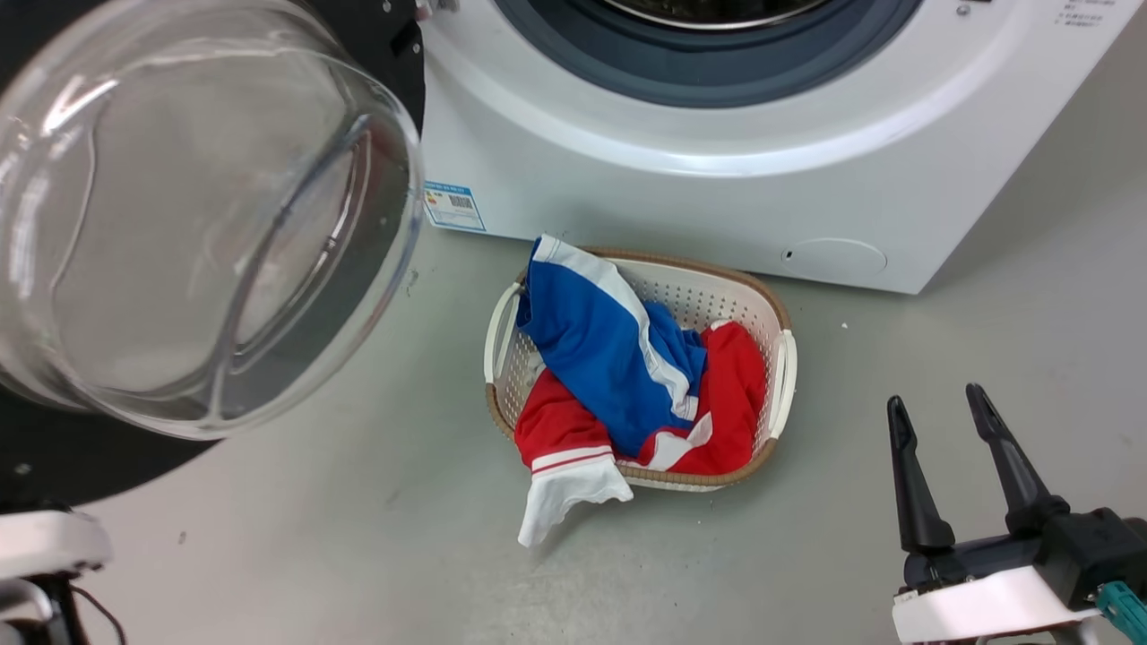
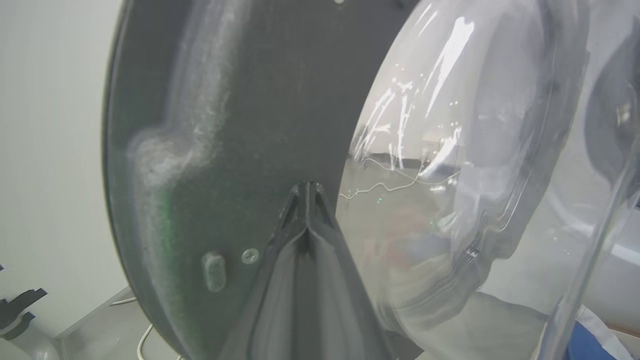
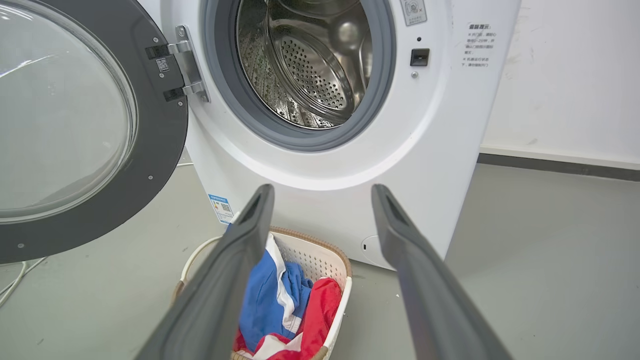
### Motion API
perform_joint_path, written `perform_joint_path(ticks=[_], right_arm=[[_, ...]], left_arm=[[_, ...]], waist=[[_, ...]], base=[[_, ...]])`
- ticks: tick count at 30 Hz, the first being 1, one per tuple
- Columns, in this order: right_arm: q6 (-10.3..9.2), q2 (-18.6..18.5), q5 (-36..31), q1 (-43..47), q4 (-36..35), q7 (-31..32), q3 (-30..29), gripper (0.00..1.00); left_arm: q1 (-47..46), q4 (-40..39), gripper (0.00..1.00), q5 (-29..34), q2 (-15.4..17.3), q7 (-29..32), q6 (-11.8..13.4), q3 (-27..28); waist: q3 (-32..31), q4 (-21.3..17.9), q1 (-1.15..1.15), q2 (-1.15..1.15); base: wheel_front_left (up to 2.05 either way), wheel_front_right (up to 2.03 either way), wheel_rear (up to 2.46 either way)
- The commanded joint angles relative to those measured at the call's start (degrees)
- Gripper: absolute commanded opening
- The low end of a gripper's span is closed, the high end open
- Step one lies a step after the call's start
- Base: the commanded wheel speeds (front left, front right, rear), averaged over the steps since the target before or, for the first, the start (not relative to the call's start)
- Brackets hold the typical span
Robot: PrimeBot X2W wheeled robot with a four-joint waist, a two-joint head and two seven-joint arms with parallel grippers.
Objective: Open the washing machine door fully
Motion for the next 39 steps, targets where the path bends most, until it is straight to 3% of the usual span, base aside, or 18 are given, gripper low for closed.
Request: perform_joint_path(ticks=[1, 10, 22, 32, 39], right_arm=[[-0.01, 0.10, -0.36, -0.92, -0.25, -0.13, -0.11, 1.00], [-0.01, 0.10, -1.44, -2.65, -0.48, -0.14, -0.18, 1.00], [-0.01, 0.10, -2.34, -3.99, -0.17, -0.13, -0.52, 1.00], [-0.01, 0.10, -1.77, -4.22, 0.17, -0.13, -0.56, 1.00], [-0.01, 0.10, -0.57, -3.08, 0.28, -0.13, -0.96, 1.00]], left_arm=[[-1.96, 1.74, 0.00, -0.37, 1.21, 0.15, -0.58, 1.42], [-8.36, 11.00, 0.00, -1.40, 5.83, 0.15, -2.41, 6.08], [-16.08, 21.33, 0.00, -0.55, 10.83, 0.15, -4.68, 8.12], [-17.81, 26.37, 0.00, 0.21, 12.04, 0.15, -6.25, 9.71], [-14.69, 23.14, 0.00, 1.24, 9.84, 0.14, -7.98, 12.00]], waist=[[0.93, -0.25, -0.01, 0.00], [3.36, -1.00, -0.01, 0.00], [5.08, -1.71, -0.01, 0.00], [4.27, -2.52, -0.01, 0.00], [1.51, -2.96, -0.01, 0.00]], base=[[0.00, 0.00, 0.00], [0.00, 0.00, 0.00], [0.00, 0.00, 0.00], [0.00, 0.00, 0.00], [0.00, 0.00, 0.00]])
